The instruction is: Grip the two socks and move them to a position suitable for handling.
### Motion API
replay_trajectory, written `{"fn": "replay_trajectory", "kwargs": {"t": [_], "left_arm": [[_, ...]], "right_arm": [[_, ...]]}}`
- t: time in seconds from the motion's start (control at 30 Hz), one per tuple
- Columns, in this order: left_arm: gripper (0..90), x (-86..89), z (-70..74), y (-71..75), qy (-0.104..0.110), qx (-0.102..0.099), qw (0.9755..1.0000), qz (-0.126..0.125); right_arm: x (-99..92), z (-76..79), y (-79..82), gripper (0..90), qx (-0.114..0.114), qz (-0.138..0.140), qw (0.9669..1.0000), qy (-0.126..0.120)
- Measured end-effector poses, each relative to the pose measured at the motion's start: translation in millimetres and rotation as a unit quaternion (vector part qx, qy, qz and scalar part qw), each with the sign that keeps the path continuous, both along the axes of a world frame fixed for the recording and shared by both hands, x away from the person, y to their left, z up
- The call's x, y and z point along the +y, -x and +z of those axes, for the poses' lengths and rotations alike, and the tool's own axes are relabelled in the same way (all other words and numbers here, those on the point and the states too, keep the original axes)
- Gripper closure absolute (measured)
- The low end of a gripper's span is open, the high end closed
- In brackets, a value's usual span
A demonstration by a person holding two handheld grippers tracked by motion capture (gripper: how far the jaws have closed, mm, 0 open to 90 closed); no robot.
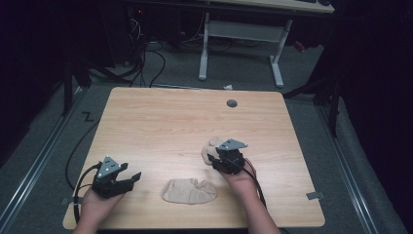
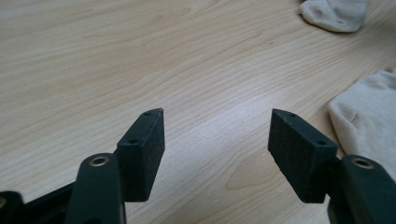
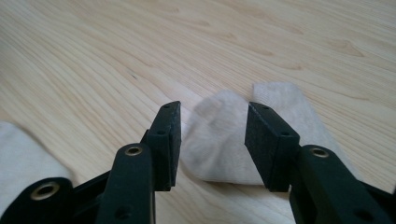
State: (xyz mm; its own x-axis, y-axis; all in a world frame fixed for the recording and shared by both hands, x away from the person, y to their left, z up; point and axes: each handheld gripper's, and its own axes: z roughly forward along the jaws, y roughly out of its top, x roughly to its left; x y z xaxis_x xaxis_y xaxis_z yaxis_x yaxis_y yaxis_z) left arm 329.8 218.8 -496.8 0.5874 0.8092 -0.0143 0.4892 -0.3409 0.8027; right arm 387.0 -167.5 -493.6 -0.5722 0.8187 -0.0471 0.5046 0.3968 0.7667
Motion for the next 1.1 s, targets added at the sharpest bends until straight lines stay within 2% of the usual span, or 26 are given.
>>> {"fn": "replay_trajectory", "kwargs": {"t": [0.03, 0.13, 0.3, 0.47, 0.6, 0.77, 0.87, 1.0, 1.1], "left_arm": [[36.1, 0.0, -0.4, 0.8, -0.006, 0.001, 1.0000, -0.002], [36.1, 0.2, -3.0, 2.6, -0.009, 0.005, 0.9999, -0.004], [36.1, -0.3, -5.3, 7.5, -0.022, 0.007, 0.9997, -0.008], [36.2, 1.6, -6.9, 10.0, -0.023, 0.008, 0.9997, -0.005], [36.2, 0.4, -6.6, 9.2, -0.025, 0.008, 0.9996, -0.008], [36.2, -2.1, -8.8, 8.2, -0.028, 0.012, 0.9994, -0.014], [36.4, -2.6, -9.0, 8.2, -0.029, 0.011, 0.9994, -0.017], [36.7, -3.2, -9.0, 8.2, -0.029, 0.013, 0.9993, -0.019], [37.0, -5.3, -8.8, 8.9, -0.028, 0.012, 0.9993, -0.023]], "right_arm": [[-0.9, -1.4, -2.3, 55.4, -0.001, -0.003, 1.0000, 0.006], [-1.4, -6.9, -10.1, 53.5, 0.019, -0.001, 0.9998, -0.006], [12.9, -19.8, -13.5, 49.8, 0.033, 0.022, 0.9989, 0.027], [19.5, -27.5, -17.7, 47.5, 0.042, 0.017, 0.9980, 0.043], [19.4, -31.6, -20.0, 48.7, 0.045, 0.018, 0.9980, 0.041], [16.9, -32.1, -21.0, 57.2, 0.043, 0.009, 0.9984, 0.036], [16.2, -32.4, -21.1, 65.7, 0.037, 0.001, 0.9986, 0.038], [14.6, -31.8, -21.7, 79.8, 0.032, -0.006, 0.9982, 0.050], [14.1, -31.2, -21.8, 83.3, 0.033, -0.010, 0.9979, 0.055]]}}
